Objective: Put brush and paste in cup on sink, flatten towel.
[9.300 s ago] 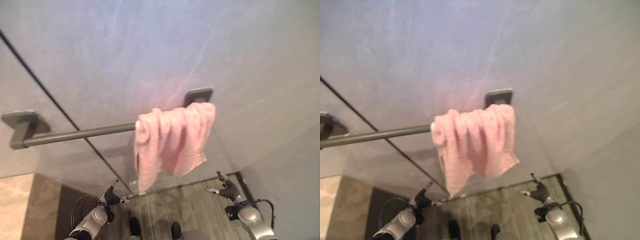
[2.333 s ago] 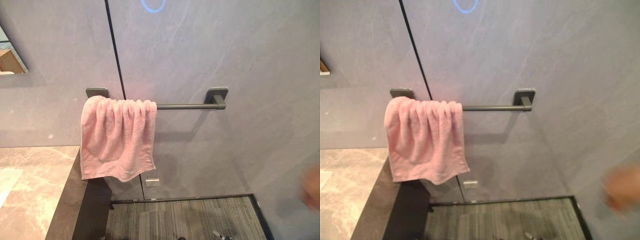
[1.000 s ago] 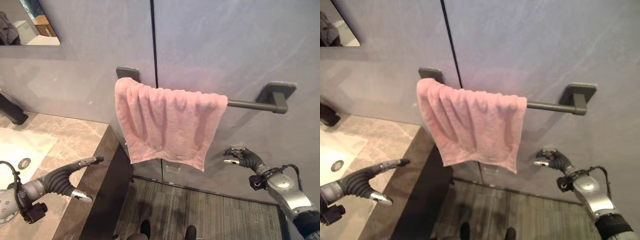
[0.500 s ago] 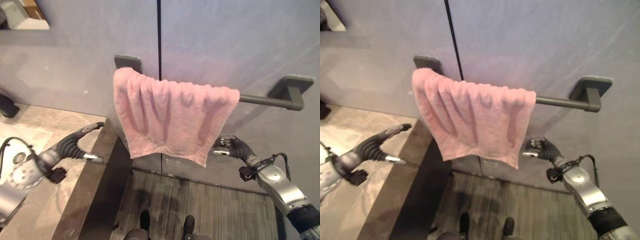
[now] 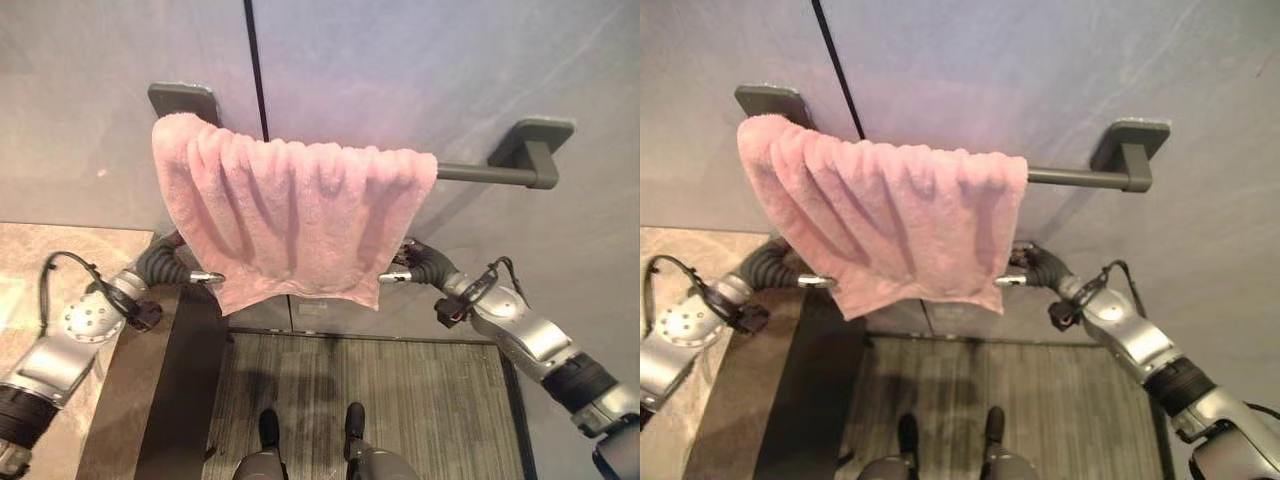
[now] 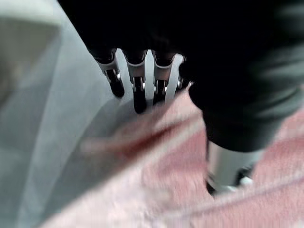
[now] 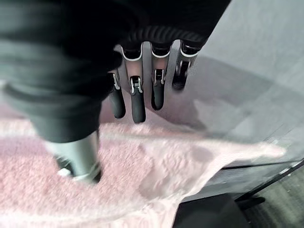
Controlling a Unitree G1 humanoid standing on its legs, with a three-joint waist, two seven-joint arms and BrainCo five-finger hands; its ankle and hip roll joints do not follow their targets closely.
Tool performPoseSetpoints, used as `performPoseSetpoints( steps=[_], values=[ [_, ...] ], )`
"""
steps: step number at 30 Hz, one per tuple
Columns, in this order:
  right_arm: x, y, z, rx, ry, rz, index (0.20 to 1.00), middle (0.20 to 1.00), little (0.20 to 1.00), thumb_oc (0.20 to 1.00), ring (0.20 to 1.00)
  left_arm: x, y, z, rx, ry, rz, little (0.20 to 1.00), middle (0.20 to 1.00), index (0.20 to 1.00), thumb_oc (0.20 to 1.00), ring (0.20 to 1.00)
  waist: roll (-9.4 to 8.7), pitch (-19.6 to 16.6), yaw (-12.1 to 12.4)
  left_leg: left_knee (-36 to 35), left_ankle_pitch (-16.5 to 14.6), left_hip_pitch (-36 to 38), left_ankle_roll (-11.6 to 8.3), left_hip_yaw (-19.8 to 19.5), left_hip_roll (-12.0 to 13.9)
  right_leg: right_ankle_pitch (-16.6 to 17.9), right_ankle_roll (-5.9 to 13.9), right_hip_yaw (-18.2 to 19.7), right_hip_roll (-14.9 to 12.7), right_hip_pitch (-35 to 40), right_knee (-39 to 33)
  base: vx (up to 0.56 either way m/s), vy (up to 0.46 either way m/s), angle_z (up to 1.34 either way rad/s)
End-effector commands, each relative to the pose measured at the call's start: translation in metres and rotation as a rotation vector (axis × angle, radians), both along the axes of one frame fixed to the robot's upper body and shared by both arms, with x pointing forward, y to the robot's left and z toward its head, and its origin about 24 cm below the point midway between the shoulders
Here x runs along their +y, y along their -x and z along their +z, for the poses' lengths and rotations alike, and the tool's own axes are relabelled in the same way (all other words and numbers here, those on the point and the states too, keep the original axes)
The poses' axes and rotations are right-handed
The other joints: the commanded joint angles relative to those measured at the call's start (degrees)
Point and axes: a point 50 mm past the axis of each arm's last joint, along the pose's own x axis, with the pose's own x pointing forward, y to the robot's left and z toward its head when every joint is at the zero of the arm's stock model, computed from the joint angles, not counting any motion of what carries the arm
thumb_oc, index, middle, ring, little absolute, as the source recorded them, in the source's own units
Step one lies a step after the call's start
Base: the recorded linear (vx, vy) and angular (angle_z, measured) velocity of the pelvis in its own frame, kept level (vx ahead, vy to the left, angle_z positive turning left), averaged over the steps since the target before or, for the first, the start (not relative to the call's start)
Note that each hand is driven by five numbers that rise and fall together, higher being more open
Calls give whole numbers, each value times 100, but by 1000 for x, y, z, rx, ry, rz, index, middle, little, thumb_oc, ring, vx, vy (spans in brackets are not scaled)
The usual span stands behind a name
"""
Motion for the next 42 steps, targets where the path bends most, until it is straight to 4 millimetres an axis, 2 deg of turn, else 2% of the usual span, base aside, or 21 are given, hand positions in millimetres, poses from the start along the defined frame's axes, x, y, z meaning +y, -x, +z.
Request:
performPoseSetpoints(
  steps=[1,2,10,13,14,15,16,17,18,19,20,22,25,28,30,33,35,36,38,41,42],
  values=[
    [31,-12,37,-103,-121,65,200,200,200,200,200,-7,-8,18,-90,13,-17,533,533,533,533,533,-209,-218,157,22,-124,29,-131,-5,14,43,748,-202,-736,299,-2,11,3,-10],
    [36,-13,37,-101,-117,82,200,200,200,200,200,-8,-7,17,-84,10,-22,200,200,200,200,200,-212,-223,161,22,-125,45,-133,10,20,36,747,-200,-734,308,-2,10,1,-7],
    [24,-2,30,-105,-126,57,200,200,200,200,200,-13,3,2,-55,50,-31,200,200,200,200,200,-245,-233,142,22,-135,94,-136,9,65,-38,718,-219,-708,359,-2,2,-1,-2],
    [-4,24,33,-170,-201,-4,200,200,200,200,200,-18,19,26,-181,61,-69,200,200,200,200,200,-250,-243,85,22,-164,147,-137,-10,85,-78,716,-248,-688,417,-2,20,-16,5],
    [-13,43,25,-148,-318,-12,200,200,200,200,200,-20,31,26,-226,233,-58,200,200,200,200,200,-269,-253,44,22,-197,199,-137,-21,96,-133,713,-252,-682,466,-2,24,-18,6],
    [-13,43,25,-148,-318,-12,200,200,200,200,200,-20,31,26,-225,233,-58,200,200,200,200,200,-271,-269,40,22,-183,177,-135,-22,93,-122,710,-251,-684,445,-2,13,-35,3],
    [-7,48,-5,-28,-392,-41,200,200,200,200,200,-28,28,-8,-125,440,-7,200,200,200,200,200,-276,-267,26,22,-178,172,-131,-30,98,-121,696,-257,-685,441,-2,0,0,0],
    [-9,48,-20,9,-341,-86,200,200,200,200,200,-26,28,-26,-55,415,24,200,200,200,200,200,-266,-274,15,22,-173,166,-124,-39,99,-122,690,-259,-685,438,-2,0,0,0],
    [-19,40,-16,-58,-179,-150,200,200,200,200,200,-23,26,-24,-57,199,-3,200,200,200,200,200,-242,-279,10,22,-182,193,-120,-22,100,-123,691,-239,-685,459,-2,0,0,0],
    [-19,40,-16,-58,-179,-150,200,200,200,200,200,-23,26,-24,-58,199,-3,200,200,200,200,200,-242,-282,11,22,-181,189,-120,-21,100,-122,691,-238,-686,455,-2,14,6,-4],
    [-8,42,-4,-75,-411,-122,200,200,200,200,200,-40,30,5,-190,135,-115,200,200,200,200,200,-196,-250,19,22,-219,267,-123,4,111,-143,695,-215,-679,513,-2,8,5,-13],
    [-6,58,-22,-6,-543,-127,200,200,200,200,200,-36,37,-28,-97,461,6,200,200,200,200,200,-186,-256,13,22,-211,260,-105,1,113,-166,683,-212,-685,496,-2,7,-3,-21],
    [-14,63,-9,-112,-542,-187,200,200,200,200,200,-42,44,-15,-199,427,-26,200,200,200,200,200,-166,-311,-5,22,-220,279,-101,3,117,-185,659,-219,-690,511,-2,14,-10,0],
    [-13,77,-4,-155,-664,-175,200,200,200,200,200,-48,51,-19,-218,625,-12,200,200,200,200,200,-147,-363,-37,22,-243,336,-100,6,119,-216,648,-220,-692,569,-2,12,-5,-1],
    [-19,76,-14,-154,-598,-257,200,200,200,200,200,-52,49,-32,-177,630,12,200,200,200,200,200,-126,-393,-55,22,-240,347,-101,6,120,-217,646,-232,-699,589,-2,0,0,0],
    [-15,80,9,-245,-654,-181,200,200,200,200,200,-59,53,-4,-280,670,-87,200,200,200,200,200,-69,-372,-76,22,-241,355,-109,9,120,-211,641,-226,-700,596,-2,0,0,0],
    [-17,83,1,-221,-628,-212,200,200,200,200,200,-58,53,-18,-226,694,-48,200,200,200,200,200,-56,-408,-99,22,-245,371,-108,17,120,-217,641,-228,-705,606,-2,0,0,0],
    [-18,82,8,-264,-609,-219,200,200,200,200,200,-58,53,-4,-300,589,-71,200,200,200,200,200,-34,-403,-103,22,-266,412,-113,25,122,-224,640,-225,-703,646,-2,0,0,0],
    [-17,91,23,-324,-686,-160,200,200,200,200,200,-59,63,14,-369,696,-128,200,200,200,200,200,-24,-410,-115,22,-241,377,-123,9,117,-221,640,-221,-701,613,-2,-2,-3,-2],
    [-18,92,16,-294,-679,-184,200,200,200,200,200,-59,62,4,-330,715,-98,200,200,200,200,200,-21,-429,-124,22,-249,382,-119,8,115,-226,640,-221,-706,619,-2,0,0,0],
    [-18,84,0,-226,-666,-253,200,200,200,200,200,-59,55,-6,-311,568,-57,200,200,200,200,200,18,-423,-128,22,-273,436,-116,24,116,-233,635,-220,-706,668,-2,0,0,0]
  ],
)
